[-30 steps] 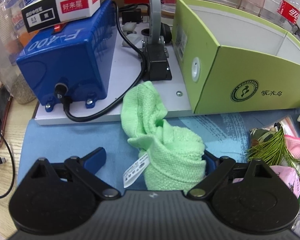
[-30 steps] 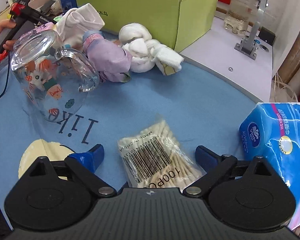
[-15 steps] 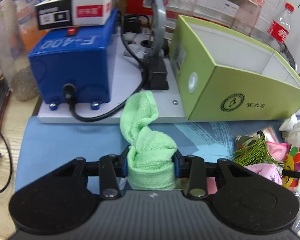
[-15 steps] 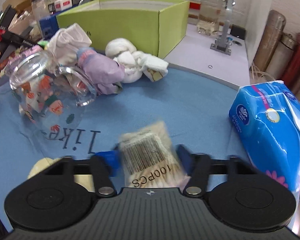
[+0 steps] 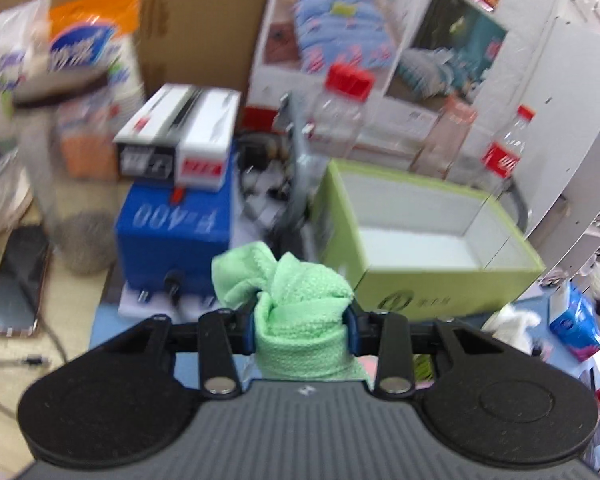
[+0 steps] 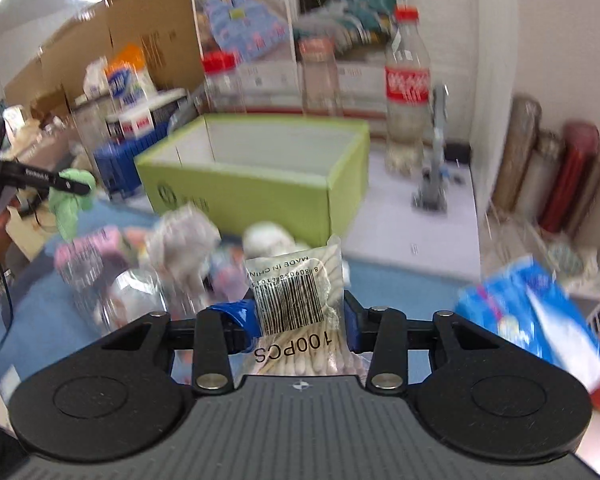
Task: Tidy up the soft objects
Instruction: 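Carry towel with left tool and swab bag with right tool into green box, release, then move the left tool down to the pink wet-wipes package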
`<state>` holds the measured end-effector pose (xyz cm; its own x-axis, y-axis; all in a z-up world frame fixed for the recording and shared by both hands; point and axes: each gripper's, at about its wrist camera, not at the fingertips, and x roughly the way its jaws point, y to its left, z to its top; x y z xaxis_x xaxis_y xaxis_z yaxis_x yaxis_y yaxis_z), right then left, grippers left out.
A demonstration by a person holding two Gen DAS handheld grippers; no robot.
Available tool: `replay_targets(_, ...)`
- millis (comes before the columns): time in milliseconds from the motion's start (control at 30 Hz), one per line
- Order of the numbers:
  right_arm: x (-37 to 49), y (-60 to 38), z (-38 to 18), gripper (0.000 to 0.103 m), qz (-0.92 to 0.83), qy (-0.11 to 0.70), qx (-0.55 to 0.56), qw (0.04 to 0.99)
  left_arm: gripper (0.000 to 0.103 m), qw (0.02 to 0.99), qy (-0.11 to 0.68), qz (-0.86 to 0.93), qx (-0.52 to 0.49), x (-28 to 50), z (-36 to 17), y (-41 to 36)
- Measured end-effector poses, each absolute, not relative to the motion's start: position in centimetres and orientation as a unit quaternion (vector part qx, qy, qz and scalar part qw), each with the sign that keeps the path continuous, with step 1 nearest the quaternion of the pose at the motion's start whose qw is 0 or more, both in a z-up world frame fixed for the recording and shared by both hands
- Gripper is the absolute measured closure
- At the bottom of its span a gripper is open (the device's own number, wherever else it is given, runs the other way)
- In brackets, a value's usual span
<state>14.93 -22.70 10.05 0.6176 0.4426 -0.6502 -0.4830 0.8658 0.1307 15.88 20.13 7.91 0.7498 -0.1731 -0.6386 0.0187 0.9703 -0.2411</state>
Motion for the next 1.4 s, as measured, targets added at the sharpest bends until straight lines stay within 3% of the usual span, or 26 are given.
replay_targets(200, 22.0, -17.8, 14.1, 0.078, 0.287, 0.297, -0.033, 0.91, 0.066, 0.93, 0.339, -0.098, -0.105, 22.8, 10.7, 16.1)
replay_targets(433, 31.0, -12.6, 11.4, 0.077, 0.297, 0.33, -0.034, 0.896, 0.065, 0.922, 0.363, -0.104, -0.092, 29.5, 9.0, 12.2)
replay_targets(467, 31.9, -12.1, 10.6, 0.077, 0.296, 0.342, -0.036, 0.891, 0.059, 0.919, 0.369, -0.103, -0.09, 30.1, 8.6, 12.1)
replay_targets(500, 32.6, -11.7, 9.8, 0.076, 0.294, 0.35, -0.036, 0.889, 0.04, 0.918, 0.373, -0.098, -0.09, 30.6, 8.3, 12.0)
replay_targets(533, 33.2, -11.4, 9.0, 0.075, 0.295, 0.36, -0.034, 0.885, 0.034, 0.918, 0.375, -0.09, -0.089, 30.8, 8.1, 11.9)
replay_targets(667, 34.5, -10.9, 7.2, 0.067, 0.275, 0.391, -0.018, 0.878, 0.035, 0.922, 0.366, -0.091, -0.09, 30.5, 8.1, 12.3)
replay_targets(1000, 30.6, -12.6, 9.6, 0.054, 0.273, 0.35, 0.023, 0.896, 0.034, 0.931, 0.351, -0.064, -0.074, 23.4, 8.7, 14.2)
replay_targets(1400, 14.2, -16.5, 9.1, 0.05, 0.241, 0.288, 0.083, 0.923, 0.032, 0.915, 0.398, -0.028, -0.057, 9.8, 3.4, 16.4)
